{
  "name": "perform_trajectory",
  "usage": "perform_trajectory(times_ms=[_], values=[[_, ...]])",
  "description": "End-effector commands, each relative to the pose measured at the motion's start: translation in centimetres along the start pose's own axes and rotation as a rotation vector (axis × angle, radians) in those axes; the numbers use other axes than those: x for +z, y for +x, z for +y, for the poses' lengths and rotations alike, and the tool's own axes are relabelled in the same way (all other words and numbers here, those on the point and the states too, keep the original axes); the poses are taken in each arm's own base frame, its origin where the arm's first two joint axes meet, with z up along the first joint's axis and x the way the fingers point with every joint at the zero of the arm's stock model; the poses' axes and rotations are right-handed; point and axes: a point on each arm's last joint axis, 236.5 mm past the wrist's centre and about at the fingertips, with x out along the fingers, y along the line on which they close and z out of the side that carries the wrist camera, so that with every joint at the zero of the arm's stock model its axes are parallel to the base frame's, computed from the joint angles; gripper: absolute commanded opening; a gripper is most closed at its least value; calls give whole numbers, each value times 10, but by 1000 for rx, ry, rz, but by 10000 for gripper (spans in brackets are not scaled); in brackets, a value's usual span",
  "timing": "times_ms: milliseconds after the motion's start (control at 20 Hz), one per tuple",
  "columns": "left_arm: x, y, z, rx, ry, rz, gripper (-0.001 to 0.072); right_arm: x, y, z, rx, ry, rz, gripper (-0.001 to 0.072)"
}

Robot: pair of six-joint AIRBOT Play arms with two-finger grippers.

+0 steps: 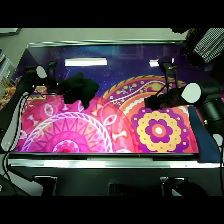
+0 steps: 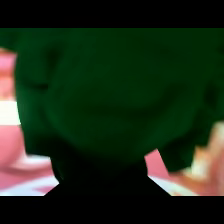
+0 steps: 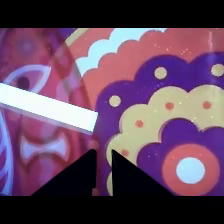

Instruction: Fold the clothes and pants, and hang the long-sleeved shirts on hangers.

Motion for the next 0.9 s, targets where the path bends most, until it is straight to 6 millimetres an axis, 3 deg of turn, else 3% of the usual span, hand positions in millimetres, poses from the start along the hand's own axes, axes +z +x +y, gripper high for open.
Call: perform_trajectory(times_ms=[0,50,150,250,350,450,500,550,650,750,850], values=[[-43,-43,-154,-340,76,81,13,-13,-27,-22,-106,-4,7,150],[-62,-47,-198,-412,92,113,13,-16,-37,-29,-140,-10,4,151],[-98,-40,-263,-465,144,153,13,-25,-57,-40,-195,-22,2,151],[-136,-18,-310,-479,172,203,13,-34,-75,-51,-252,-30,4,151],[-180,14,-336,-459,186,294,13,-42,-88,-60,-295,-35,10,151],[-217,43,-346,-429,207,379,15,-48,-95,-62,-307,-63,18,151],[-225,48,-349,-428,211,398,19,-49,-96,-62,-306,-84,26,151],[-225,45,-351,-437,207,400,85,-49,-96,-62,-304,-96,29,152],[-210,28,-345,-450,211,372,422,-44,-91,-55,-272,-102,7,153],[-184,1,-326,-448,246,314,452,-29,-83,-45,-227,-40,-70,151],[-155,-30,-289,-381,263,252,453,-6,-77,-53,-237,77,-148,153]])
